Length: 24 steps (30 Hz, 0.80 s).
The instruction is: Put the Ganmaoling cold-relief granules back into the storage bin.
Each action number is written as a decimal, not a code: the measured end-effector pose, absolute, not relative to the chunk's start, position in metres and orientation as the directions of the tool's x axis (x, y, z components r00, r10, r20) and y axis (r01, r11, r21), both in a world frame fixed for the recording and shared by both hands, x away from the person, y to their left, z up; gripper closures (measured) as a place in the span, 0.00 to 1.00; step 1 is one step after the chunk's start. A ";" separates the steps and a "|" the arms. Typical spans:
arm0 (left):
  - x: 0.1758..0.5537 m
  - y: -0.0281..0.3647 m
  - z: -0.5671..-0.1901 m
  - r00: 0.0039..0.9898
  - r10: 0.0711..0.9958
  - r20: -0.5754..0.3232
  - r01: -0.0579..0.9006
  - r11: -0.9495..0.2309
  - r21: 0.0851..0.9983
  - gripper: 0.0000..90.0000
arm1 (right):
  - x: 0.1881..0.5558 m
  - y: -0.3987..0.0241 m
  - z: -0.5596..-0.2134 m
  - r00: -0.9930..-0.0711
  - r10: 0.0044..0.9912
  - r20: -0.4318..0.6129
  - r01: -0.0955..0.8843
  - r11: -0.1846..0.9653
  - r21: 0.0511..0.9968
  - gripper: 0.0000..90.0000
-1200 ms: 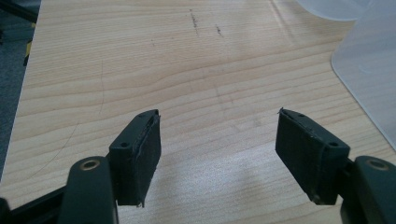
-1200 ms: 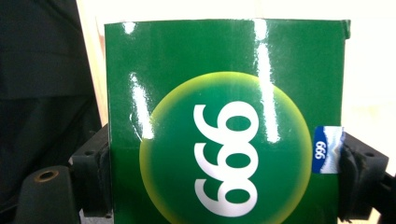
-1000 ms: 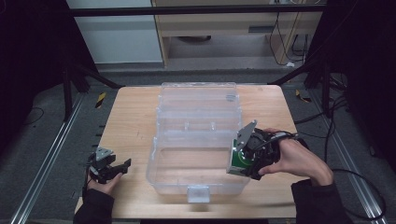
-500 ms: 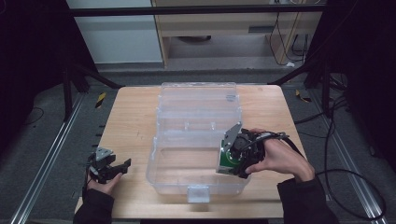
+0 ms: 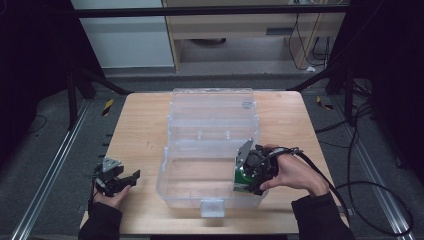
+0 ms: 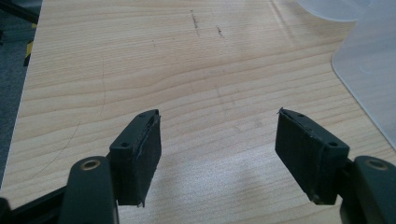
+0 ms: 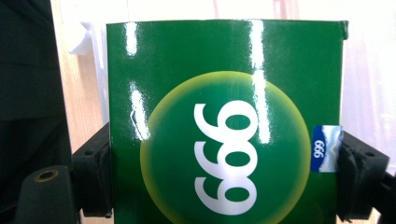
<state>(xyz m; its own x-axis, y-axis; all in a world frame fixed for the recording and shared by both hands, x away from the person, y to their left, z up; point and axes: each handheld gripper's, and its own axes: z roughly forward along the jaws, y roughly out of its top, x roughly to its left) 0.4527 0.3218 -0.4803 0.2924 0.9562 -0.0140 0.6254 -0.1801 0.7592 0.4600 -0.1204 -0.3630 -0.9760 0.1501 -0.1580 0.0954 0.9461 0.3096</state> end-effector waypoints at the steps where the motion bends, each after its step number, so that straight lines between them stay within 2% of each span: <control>1: 0.453 0.322 -0.480 0.292 0.956 -0.014 0.625 -0.180 0.759 0.34 | 0.460 -0.120 -0.363 -0.976 0.150 -0.158 0.095 0.946 0.310 0.17; 19: 0.453 0.322 -0.480 0.290 0.957 -0.013 0.623 -0.178 0.762 0.34 | 0.465 -0.116 -0.391 -0.983 0.108 -0.146 0.065 0.961 0.269 0.17; 24: 0.453 0.322 -0.480 0.291 0.957 -0.014 0.623 -0.178 0.761 0.34 | 0.467 -0.119 -0.400 -0.985 0.118 -0.128 0.076 0.954 0.291 0.17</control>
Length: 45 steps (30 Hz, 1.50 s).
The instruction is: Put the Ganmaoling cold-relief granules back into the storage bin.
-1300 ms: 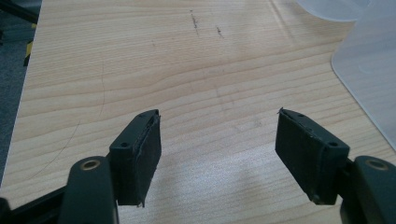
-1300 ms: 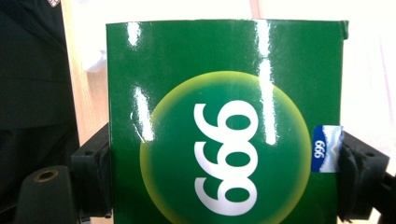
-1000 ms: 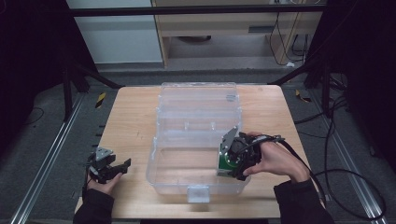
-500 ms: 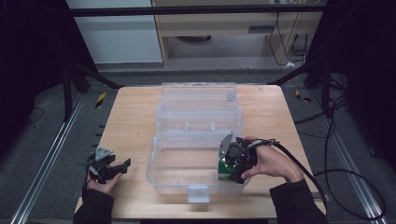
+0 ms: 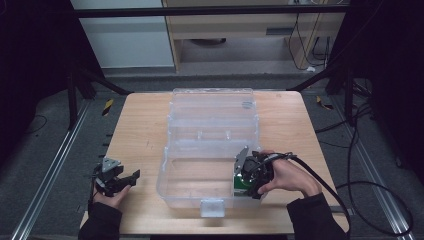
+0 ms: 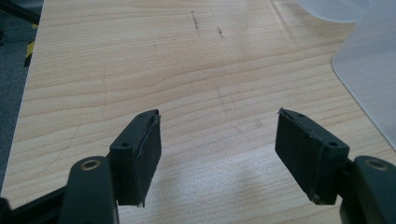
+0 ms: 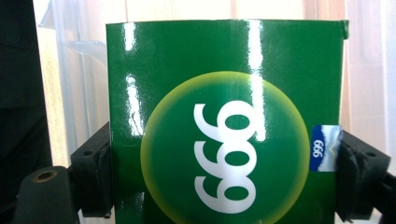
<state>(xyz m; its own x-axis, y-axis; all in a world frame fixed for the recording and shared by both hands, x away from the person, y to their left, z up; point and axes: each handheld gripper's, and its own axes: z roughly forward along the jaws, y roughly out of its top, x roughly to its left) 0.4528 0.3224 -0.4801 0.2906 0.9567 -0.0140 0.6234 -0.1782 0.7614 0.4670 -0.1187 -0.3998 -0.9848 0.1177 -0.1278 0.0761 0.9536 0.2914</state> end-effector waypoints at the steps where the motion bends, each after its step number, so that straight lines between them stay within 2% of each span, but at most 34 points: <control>1: 0.453 0.322 -0.480 0.291 0.957 -0.013 0.624 -0.179 0.761 0.34 | 0.467 -0.119 -0.401 -0.985 0.115 -0.130 0.073 0.953 0.295 0.17; 10: 0.453 0.322 -0.480 0.291 0.957 -0.014 0.623 -0.178 0.762 0.34 | 0.470 -0.116 -0.408 -0.986 0.117 -0.116 0.083 0.962 0.261 0.14; 16: 0.453 0.322 -0.480 0.293 0.956 -0.013 0.624 -0.181 0.760 0.34 | 0.468 -0.119 -0.402 -0.985 0.129 -0.116 0.092 0.954 0.285 0.16; 26: 0.453 0.322 -0.480 0.290 0.957 -0.012 0.622 -0.179 0.762 0.34 | 0.460 -0.136 -0.377 -0.970 0.191 -0.148 0.116 0.906 0.407 0.11; 27: 0.453 0.322 -0.480 0.290 0.957 -0.013 0.623 -0.178 0.762 0.34 | 0.457 -0.144 -0.369 -0.960 0.234 -0.156 0.140 0.877 0.459 0.11; 28: 0.453 0.322 -0.480 0.290 0.957 -0.013 0.623 -0.178 0.762 0.34 | 0.457 -0.144 -0.369 -0.960 0.234 -0.156 0.140 0.877 0.459 0.11; 29: 0.452 0.322 -0.480 0.290 0.957 -0.012 0.623 -0.178 0.762 0.34 | 0.455 -0.154 -0.363 -0.945 0.288 -0.154 0.173 0.842 0.511 0.10; 30: 0.452 0.322 -0.480 0.290 0.957 -0.012 0.623 -0.178 0.762 0.34 | 0.455 -0.154 -0.363 -0.945 0.288 -0.154 0.173 0.842 0.511 0.10; 32: 0.452 0.322 -0.480 0.288 0.957 -0.013 0.623 -0.177 0.762 0.34 | 0.453 -0.174 -0.358 -0.910 0.381 -0.162 0.224 0.782 0.581 0.09; 33: 0.452 0.322 -0.480 0.288 0.957 -0.013 0.623 -0.177 0.762 0.34 | 0.453 -0.174 -0.358 -0.910 0.381 -0.162 0.224 0.782 0.581 0.09; 35: 0.452 0.322 -0.480 0.288 0.958 -0.013 0.624 -0.177 0.761 0.34 | 0.451 -0.187 -0.359 -0.879 0.450 -0.159 0.262 0.733 0.627 0.07; 36: 0.453 0.322 -0.480 0.288 0.958 -0.012 0.625 -0.179 0.760 0.34 | 0.449 -0.201 -0.362 -0.840 0.519 -0.156 0.297 0.681 0.670 0.06; 37: 0.453 0.322 -0.480 0.288 0.958 -0.012 0.625 -0.179 0.760 0.34 | 0.449 -0.201 -0.362 -0.840 0.519 -0.156 0.297 0.681 0.670 0.06; 39: 0.453 0.322 -0.480 0.288 0.958 -0.011 0.626 -0.180 0.759 0.34 | 0.445 -0.218 -0.370 -0.766 0.629 -0.131 0.357 0.587 0.727 0.05; 41: 0.453 0.322 -0.481 0.288 0.958 -0.011 0.626 -0.180 0.758 0.34 | 0.444 -0.224 -0.373 -0.740 0.661 -0.123 0.373 0.556 0.742 0.04; 42: 0.453 0.322 -0.481 0.288 0.958 -0.010 0.627 -0.180 0.758 0.34 | 0.442 -0.234 -0.380 -0.684 0.722 -0.106 0.397 0.490 0.776 0.03; 45: 0.453 0.322 -0.481 0.287 0.958 -0.010 0.627 -0.179 0.758 0.34 | 0.442 -0.247 -0.392 -0.604 0.795 -0.064 0.434 0.395 0.810 0.03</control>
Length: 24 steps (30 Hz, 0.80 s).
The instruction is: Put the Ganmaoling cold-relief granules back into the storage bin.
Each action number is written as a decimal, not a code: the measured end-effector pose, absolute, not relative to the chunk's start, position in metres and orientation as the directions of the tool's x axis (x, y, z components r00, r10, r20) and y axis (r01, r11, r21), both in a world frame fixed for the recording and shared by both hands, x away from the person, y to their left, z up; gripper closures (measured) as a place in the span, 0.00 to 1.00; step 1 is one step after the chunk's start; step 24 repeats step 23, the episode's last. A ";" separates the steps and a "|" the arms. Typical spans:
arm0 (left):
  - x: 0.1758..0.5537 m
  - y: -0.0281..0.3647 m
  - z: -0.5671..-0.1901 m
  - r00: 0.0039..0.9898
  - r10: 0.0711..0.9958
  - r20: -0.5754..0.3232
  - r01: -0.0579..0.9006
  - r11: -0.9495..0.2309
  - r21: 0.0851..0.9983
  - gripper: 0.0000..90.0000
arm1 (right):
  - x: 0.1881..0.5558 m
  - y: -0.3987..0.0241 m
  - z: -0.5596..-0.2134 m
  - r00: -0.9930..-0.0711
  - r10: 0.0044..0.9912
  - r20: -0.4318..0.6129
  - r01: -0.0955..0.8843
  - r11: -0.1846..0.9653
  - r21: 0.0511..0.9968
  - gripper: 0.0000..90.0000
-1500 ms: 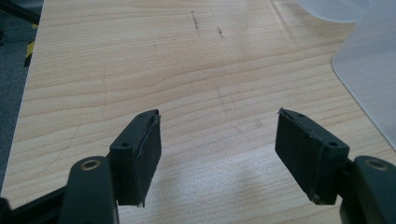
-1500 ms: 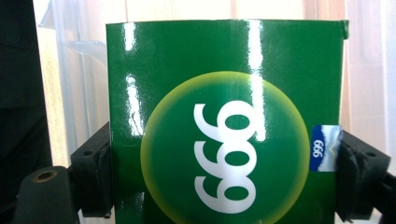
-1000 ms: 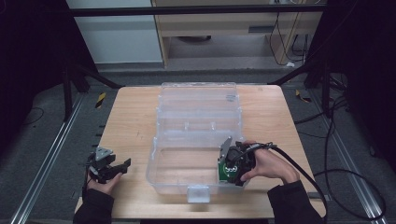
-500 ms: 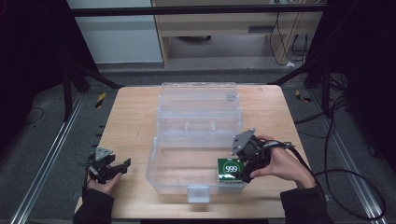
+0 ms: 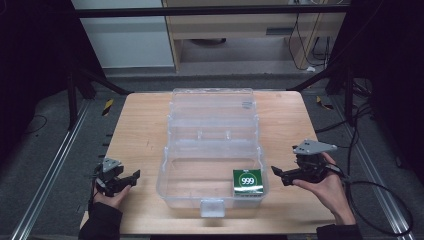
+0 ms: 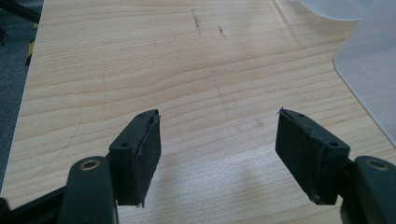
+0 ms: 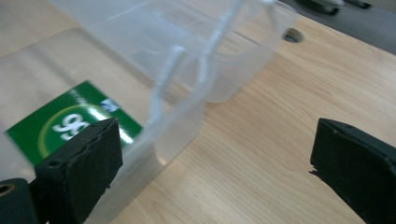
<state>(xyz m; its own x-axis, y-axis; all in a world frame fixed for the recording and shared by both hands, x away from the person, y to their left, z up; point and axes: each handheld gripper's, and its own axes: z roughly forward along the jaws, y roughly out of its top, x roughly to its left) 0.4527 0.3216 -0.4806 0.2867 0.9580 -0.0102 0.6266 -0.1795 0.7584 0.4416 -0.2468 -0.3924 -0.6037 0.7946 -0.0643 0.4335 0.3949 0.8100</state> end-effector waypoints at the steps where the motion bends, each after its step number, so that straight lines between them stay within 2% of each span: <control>1: 0.453 0.322 -0.481 0.286 0.958 -0.011 0.627 -0.179 0.759 0.34 | 0.442 -0.251 -0.396 -0.577 0.815 -0.051 0.443 0.365 0.819 0.03; 6: 0.452 0.322 -0.480 0.286 0.958 -0.010 0.624 -0.178 0.761 0.33 | 0.443 -0.264 -0.412 -0.499 0.866 -0.042 0.457 0.305 0.835 0.03; 11: 0.452 0.322 -0.480 0.286 0.958 -0.011 0.621 -0.176 0.764 0.33 | 0.442 -0.279 -0.437 -0.388 0.921 0.014 0.474 0.187 0.861 0.03; 16: 0.452 0.322 -0.481 0.284 0.959 -0.009 0.621 -0.176 0.763 0.33 | 0.442 -0.291 -0.457 -0.302 0.953 0.026 0.498 0.135 0.857 0.02; 24: 0.453 0.323 -0.482 0.282 0.960 -0.006 0.624 -0.179 0.761 0.32 | 0.444 -0.302 -0.473 -0.227 0.974 0.023 0.538 0.106 0.837 0.01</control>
